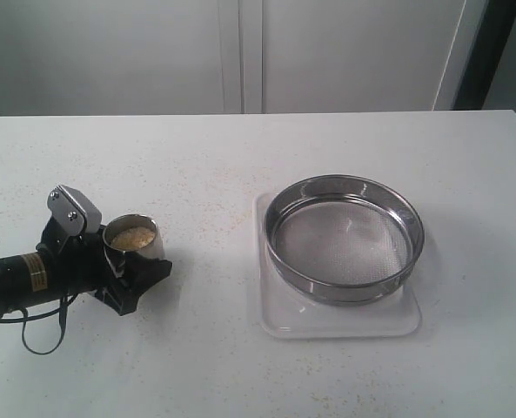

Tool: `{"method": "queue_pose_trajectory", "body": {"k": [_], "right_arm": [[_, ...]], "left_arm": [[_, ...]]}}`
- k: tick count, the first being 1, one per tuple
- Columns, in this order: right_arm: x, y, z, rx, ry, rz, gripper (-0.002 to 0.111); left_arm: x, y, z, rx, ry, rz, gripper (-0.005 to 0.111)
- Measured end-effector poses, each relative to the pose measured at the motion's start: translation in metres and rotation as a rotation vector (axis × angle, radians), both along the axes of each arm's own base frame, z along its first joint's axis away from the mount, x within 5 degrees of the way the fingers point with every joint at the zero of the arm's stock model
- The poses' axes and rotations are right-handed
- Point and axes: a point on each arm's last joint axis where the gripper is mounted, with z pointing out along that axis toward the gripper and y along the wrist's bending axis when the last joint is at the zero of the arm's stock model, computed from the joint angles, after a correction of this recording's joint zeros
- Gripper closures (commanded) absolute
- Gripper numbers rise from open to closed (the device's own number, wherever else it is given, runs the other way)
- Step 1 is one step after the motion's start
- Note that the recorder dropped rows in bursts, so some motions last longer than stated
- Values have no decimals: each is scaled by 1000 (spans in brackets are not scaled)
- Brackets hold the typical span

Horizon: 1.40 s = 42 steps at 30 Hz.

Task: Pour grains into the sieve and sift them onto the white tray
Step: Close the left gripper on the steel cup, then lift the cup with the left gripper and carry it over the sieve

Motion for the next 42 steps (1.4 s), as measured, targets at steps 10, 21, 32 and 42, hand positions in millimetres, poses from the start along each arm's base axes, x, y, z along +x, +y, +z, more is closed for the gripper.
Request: {"method": "queue_pose_trajectory", "body": {"k": [10,21,32,42], "right_arm": [[0,0,0,2,0,0,108],[0,0,0,2,0,0,108],[0,0,0,2,0,0,108],[0,0,0,2,0,0,108]], "left_arm": [[0,0,0,-11,13,8,107],[1,1,51,-94,-41,58,107],[17,5,103,-67,-9,142,107],[23,3,126,-22,-13,159,107]]}}
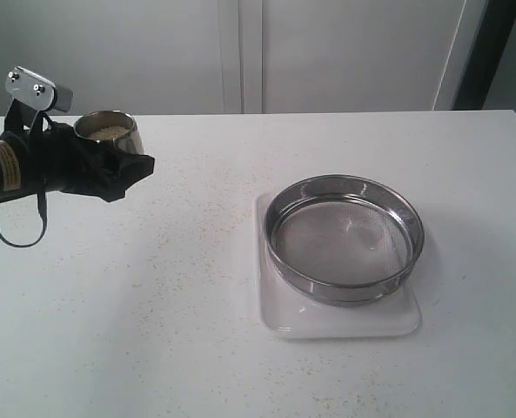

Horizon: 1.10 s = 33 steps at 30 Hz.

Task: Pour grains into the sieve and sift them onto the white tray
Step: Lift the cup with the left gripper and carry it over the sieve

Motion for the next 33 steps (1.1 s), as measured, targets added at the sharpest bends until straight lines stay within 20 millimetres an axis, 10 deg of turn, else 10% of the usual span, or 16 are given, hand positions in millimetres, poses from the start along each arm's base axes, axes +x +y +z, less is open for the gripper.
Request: {"method": "queue_pose_trajectory", "body": {"k": [33], "right_arm": [[0,0,0,0,0,0,108]], "left_arm": [[14,-45,36,136,-58,17,107]]}}
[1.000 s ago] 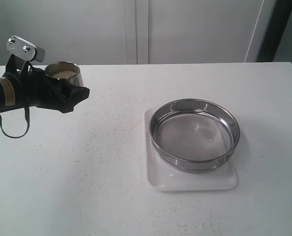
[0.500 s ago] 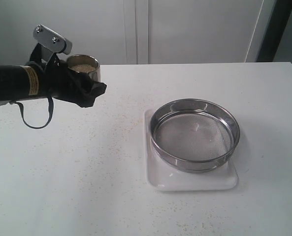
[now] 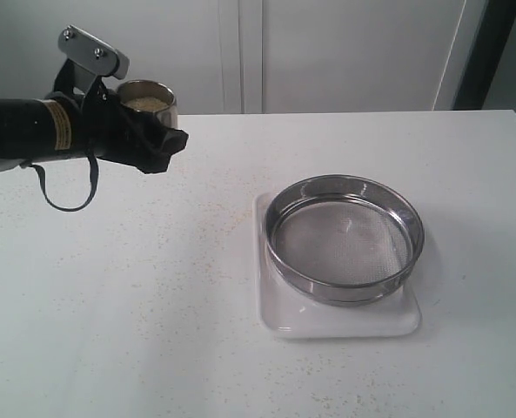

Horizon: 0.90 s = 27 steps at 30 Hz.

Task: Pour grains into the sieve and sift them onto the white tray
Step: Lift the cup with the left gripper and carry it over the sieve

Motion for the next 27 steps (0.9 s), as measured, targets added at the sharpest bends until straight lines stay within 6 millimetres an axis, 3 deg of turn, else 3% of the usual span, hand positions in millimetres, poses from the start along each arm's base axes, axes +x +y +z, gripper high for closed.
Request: {"method": "queue_pose_trajectory", "body": {"k": [15,22,27], "right_arm": [[0,0,0,0,0,0,108],[0,0,0,0,0,0,108],[0,0,0,0,0,0,108]], "left_arm": [[11,-3,21,23,-36,61,107],[16,-29,23,72,-58,25,107],[23,-47,15,97,-48,3,107]]}}
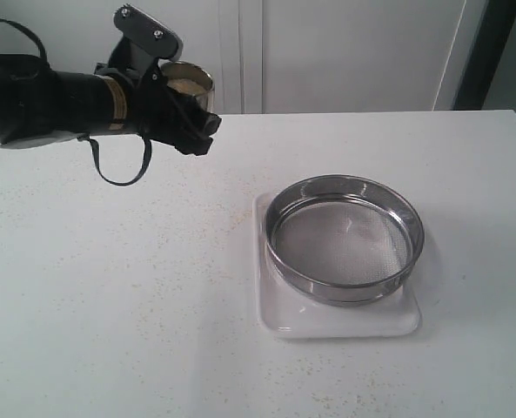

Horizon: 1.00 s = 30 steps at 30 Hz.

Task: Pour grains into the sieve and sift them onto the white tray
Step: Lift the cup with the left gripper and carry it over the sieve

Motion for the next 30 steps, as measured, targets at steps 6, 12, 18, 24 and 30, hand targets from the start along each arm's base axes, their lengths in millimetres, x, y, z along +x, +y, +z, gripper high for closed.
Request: {"method": "queue_pose_trajectory", "body": {"k": [6,12,18,24,30], "right_arm": [[0,0,0,1,0,0,108],[0,0,0,1,0,0,108],[0,0,0,1,0,0,108],[0,0,0,1,0,0,108],[0,0,0,1,0,0,108]], "left_arm": [[5,-20,-8,99,-16,-17,107],[8,-47,-18,157,-35,-64,107],[11,-68,-24,215,-66,-98,107],[13,-83,-28,283,-107,-119,107],[11,-99,-31,359,-161,-164,107]]}}
